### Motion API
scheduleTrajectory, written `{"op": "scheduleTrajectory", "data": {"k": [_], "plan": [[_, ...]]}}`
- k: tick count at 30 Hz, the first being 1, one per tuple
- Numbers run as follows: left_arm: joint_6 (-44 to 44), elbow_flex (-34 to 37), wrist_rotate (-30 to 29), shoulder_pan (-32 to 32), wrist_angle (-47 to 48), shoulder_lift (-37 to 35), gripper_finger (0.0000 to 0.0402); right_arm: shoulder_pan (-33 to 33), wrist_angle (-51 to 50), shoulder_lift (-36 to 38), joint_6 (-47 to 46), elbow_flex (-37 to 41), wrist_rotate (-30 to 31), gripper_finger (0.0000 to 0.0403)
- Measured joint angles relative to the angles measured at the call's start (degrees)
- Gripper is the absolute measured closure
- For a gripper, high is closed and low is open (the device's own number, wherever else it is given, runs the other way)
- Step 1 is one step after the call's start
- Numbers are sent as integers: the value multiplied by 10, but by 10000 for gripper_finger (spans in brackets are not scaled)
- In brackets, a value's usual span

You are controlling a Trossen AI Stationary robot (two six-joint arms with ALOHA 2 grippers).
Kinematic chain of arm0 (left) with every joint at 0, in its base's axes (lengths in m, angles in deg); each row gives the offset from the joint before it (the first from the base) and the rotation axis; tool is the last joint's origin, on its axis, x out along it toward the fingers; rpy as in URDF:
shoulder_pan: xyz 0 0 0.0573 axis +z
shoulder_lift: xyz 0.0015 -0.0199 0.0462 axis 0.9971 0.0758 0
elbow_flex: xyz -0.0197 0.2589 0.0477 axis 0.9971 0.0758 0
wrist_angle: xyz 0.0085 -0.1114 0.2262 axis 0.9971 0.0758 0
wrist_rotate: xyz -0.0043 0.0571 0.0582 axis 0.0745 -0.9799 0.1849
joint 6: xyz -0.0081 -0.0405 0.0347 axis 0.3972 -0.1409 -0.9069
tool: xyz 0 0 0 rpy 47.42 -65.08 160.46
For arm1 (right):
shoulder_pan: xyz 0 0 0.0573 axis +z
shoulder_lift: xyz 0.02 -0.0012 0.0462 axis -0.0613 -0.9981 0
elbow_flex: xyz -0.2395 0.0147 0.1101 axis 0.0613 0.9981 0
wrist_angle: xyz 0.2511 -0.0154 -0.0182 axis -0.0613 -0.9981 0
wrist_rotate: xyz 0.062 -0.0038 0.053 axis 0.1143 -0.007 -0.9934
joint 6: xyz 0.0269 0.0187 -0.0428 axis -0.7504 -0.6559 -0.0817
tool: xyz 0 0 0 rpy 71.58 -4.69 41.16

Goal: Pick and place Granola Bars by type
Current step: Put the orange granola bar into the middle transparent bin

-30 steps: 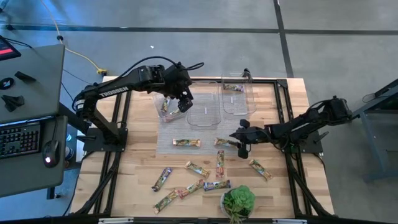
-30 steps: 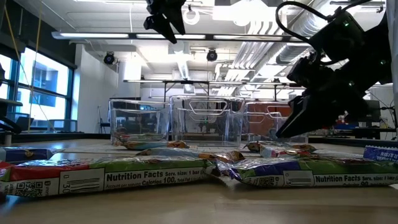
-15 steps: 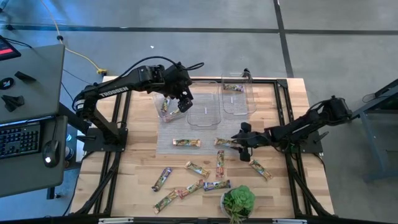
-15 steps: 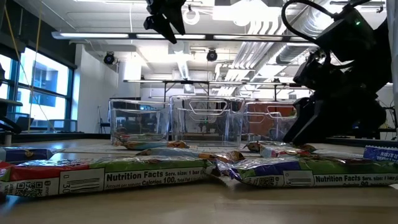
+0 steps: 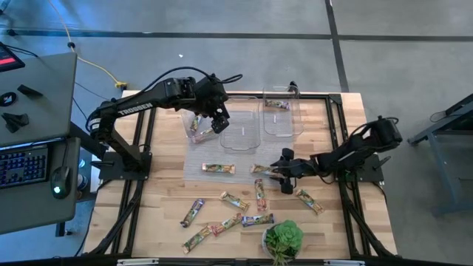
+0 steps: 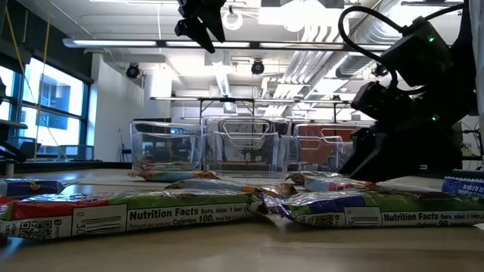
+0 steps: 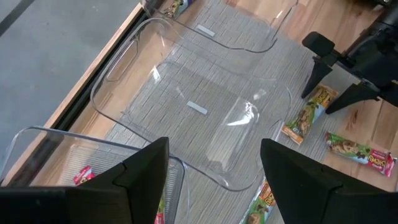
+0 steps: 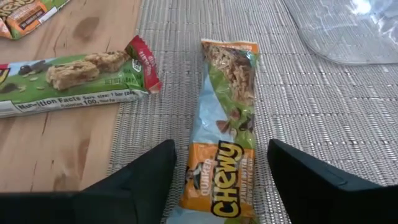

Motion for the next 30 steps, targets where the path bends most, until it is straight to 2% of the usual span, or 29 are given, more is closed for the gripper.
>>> {"op": "scheduleTrajectory", "data": {"k": [5,14,22,26,30], "plan": [[0,0,0,0,0,0,153,0,0,0,-13,0,4,185],[0,0,0,0,0,0,153,0,6,2,-13,1,-2,263],[0,0,0,0,0,0,153,0,6,58,-10,3,-6,278],[0,0,0,0,0,0,153,0,7,113,33,0,25,279],[0,0,1,0,0,0,153,-12,11,166,130,-40,99,279]]}}
